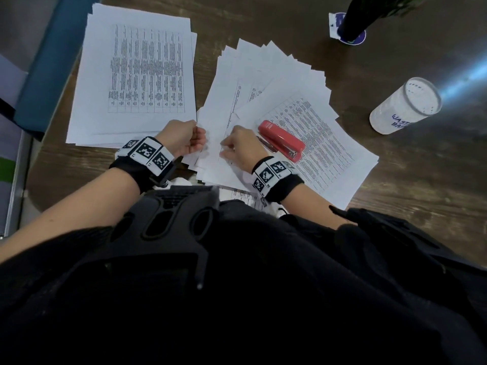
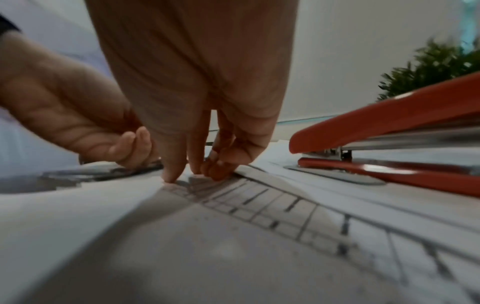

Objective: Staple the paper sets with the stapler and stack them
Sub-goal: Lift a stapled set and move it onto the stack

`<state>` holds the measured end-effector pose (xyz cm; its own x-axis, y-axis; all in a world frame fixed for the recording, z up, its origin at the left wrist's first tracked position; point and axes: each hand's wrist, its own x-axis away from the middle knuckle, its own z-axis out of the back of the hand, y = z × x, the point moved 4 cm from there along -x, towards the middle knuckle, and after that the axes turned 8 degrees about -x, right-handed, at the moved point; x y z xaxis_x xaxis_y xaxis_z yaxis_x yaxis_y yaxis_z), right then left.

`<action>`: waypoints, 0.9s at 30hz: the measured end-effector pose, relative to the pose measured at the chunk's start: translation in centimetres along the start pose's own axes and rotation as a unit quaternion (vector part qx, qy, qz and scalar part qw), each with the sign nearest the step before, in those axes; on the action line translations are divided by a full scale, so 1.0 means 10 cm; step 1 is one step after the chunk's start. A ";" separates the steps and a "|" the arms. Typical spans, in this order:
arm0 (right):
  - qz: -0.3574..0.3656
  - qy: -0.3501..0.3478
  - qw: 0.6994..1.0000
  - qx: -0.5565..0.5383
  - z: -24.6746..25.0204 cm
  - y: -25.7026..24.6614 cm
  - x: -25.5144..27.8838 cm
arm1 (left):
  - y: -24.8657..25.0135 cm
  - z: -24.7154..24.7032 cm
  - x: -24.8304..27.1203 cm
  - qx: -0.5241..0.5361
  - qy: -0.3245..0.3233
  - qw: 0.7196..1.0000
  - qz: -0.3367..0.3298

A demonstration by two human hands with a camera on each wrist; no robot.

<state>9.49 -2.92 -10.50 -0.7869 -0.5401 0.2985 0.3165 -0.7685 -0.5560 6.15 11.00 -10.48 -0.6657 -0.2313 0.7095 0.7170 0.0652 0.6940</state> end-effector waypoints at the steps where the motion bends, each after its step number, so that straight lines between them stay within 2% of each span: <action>1: 0.002 -0.003 1.000 0.008 -0.02 0.01 -0.02 | -0.01 0.01 0.01 0.002 0.000 1.000 -0.002; 6: 0.033 0.000 0.999 0.032 -0.14 0.05 -0.03 | 0.00 -0.03 0.02 0.010 0.005 1.000 -0.002; 9: 0.020 0.001 0.999 0.040 -0.19 0.05 0.00 | 0.03 -0.07 0.03 0.012 0.002 1.000 -0.007; 14: 0.038 0.015 0.988 0.152 -0.20 0.01 0.08 | 0.06 -0.07 0.04 0.006 0.004 1.000 -0.020; 19: 0.053 0.022 0.983 0.175 -0.25 0.04 0.16 | 0.04 -0.12 0.05 0.005 0.001 1.000 -0.020; 21: 0.038 0.024 0.990 0.135 -0.21 0.07 0.17 | 0.02 -0.15 0.07 0.004 -0.004 1.000 -0.020; 24: -0.007 0.052 0.998 0.022 -0.08 0.16 0.21 | -0.01 -0.20 0.07 0.003 -0.013 1.000 -0.020; 27: 0.011 0.113 0.991 -0.073 0.08 0.18 0.31 | -0.05 -0.30 0.09 0.005 -0.044 0.999 -0.013</action>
<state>8.05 -6.22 -10.01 -0.8848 -0.4523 0.1125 0.2674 -0.6904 -0.6722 5.86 7.88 -10.55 -0.7007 -0.1464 0.6982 0.6966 0.0706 0.7139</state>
